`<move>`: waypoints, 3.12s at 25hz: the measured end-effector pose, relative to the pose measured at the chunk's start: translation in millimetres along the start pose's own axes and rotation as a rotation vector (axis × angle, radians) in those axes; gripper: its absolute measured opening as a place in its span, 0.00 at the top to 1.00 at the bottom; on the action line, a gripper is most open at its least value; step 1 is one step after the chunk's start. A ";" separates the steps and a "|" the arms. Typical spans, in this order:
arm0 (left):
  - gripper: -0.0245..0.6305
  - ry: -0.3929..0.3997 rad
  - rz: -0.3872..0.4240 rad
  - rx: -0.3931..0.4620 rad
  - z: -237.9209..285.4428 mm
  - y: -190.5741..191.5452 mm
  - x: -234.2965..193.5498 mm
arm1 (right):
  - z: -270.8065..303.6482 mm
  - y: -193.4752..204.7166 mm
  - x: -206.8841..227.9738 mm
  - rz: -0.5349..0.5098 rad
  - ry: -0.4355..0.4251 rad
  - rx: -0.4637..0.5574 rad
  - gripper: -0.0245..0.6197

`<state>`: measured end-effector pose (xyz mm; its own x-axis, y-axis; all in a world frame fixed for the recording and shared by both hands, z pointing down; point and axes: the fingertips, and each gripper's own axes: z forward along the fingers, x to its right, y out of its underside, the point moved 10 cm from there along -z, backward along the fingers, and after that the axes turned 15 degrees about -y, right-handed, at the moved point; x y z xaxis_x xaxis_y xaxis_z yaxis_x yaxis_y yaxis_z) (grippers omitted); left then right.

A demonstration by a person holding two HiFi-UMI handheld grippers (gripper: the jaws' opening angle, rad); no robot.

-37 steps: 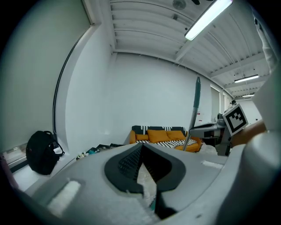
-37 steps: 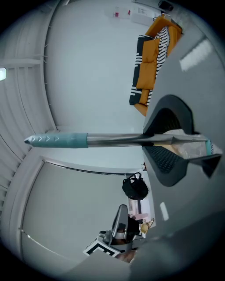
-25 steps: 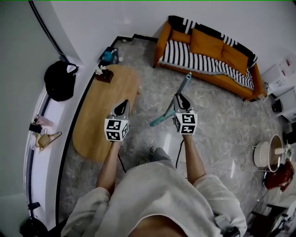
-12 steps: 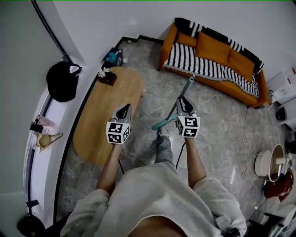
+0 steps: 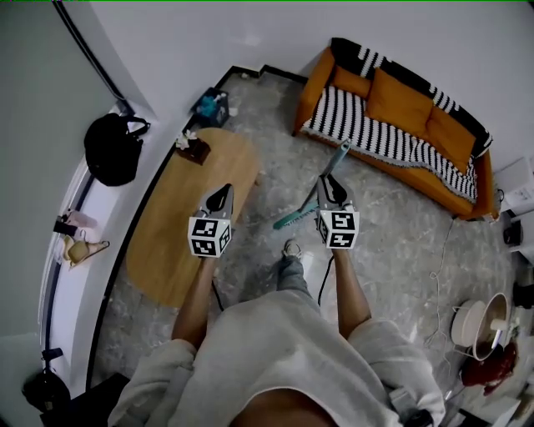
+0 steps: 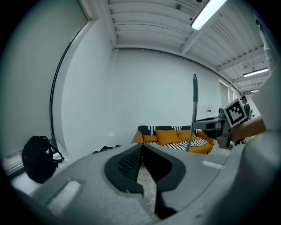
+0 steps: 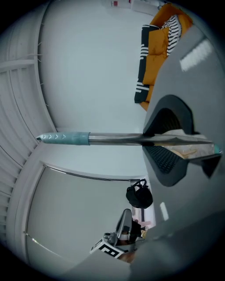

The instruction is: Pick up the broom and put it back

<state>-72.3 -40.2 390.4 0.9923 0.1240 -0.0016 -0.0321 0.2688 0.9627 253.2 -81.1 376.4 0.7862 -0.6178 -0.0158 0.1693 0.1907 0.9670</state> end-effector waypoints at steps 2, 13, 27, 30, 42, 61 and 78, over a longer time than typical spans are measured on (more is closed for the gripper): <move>0.97 -0.015 0.001 -0.004 17.3 -7.9 7.8 | 13.7 -6.6 20.4 -0.015 -0.026 -0.003 0.83; 0.97 -0.118 -0.013 -0.029 94.5 -39.3 42.4 | 79.0 -23.2 117.6 -0.062 -0.152 -0.025 0.83; 0.97 -0.347 -0.090 -0.109 89.0 -11.1 23.9 | 160.1 11.8 123.2 -0.123 -0.394 -0.143 0.83; 0.97 -0.396 -0.118 -0.117 68.9 1.0 9.0 | 171.5 21.8 100.2 -0.127 -0.442 -0.176 0.83; 0.97 -0.514 -0.232 -0.176 14.8 64.5 -15.9 | 190.7 74.0 20.7 -0.153 -0.615 -0.304 0.83; 0.97 -0.549 -0.335 -0.311 4.0 182.6 -12.3 | 214.5 212.1 -14.9 -0.158 -0.742 -0.519 0.84; 0.97 -0.565 -0.373 -0.375 9.2 239.7 -9.6 | 286.0 286.8 7.9 -0.113 -0.771 -0.621 0.84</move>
<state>-88.4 14.3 623.7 0.8530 -0.5170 -0.0721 0.3775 0.5155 0.7693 138.0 -249.5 726.4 0.1826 -0.9415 0.2833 0.6735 0.3297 0.6616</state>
